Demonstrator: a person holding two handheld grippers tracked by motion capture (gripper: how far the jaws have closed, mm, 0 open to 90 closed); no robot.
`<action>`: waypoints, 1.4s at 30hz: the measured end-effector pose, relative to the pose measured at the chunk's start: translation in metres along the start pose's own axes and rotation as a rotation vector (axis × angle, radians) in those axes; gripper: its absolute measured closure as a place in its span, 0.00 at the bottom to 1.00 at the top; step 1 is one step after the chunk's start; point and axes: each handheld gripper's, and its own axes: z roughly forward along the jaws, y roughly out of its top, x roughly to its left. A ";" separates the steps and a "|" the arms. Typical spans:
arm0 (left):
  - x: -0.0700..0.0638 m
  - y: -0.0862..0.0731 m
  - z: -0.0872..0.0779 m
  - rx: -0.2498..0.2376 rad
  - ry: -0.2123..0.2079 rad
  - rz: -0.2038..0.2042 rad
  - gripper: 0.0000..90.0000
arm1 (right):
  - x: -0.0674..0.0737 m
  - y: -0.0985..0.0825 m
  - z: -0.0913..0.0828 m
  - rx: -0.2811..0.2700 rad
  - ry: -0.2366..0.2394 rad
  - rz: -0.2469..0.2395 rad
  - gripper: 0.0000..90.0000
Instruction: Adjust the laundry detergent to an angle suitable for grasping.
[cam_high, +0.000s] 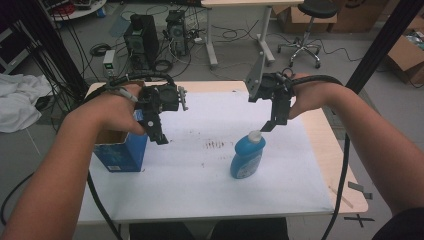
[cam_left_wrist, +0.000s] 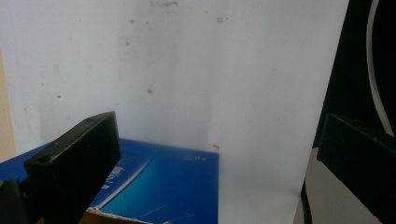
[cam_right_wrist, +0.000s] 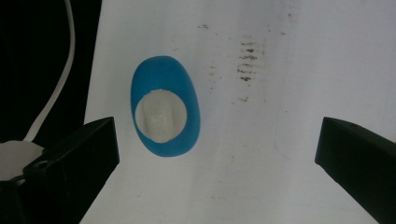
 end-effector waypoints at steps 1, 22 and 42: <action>0.000 0.000 0.000 0.000 -0.002 0.001 0.00 | 0.001 0.000 0.001 0.001 0.000 -0.004 0.00; -0.002 0.002 0.003 0.015 -0.004 0.008 0.00 | 0.015 0.008 0.045 0.126 0.054 -0.072 0.00; -0.004 0.004 0.008 0.020 -0.006 0.009 0.00 | 0.026 0.008 0.080 0.170 0.088 -0.110 0.00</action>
